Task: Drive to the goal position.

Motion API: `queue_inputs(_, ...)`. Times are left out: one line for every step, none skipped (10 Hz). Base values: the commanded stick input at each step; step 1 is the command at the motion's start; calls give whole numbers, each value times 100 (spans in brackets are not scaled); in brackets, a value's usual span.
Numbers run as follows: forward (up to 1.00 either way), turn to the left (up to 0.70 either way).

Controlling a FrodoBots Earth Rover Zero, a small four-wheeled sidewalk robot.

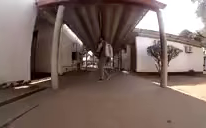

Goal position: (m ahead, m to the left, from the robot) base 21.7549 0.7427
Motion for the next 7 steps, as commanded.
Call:
queue_inputs(50, 0)
queue_inputs(50, 0)
queue_inputs(50, 0)
queue_inputs(50, 0)
queue_inputs(50, 0)
queue_inputs(50, 0)
queue_inputs(50, 0)
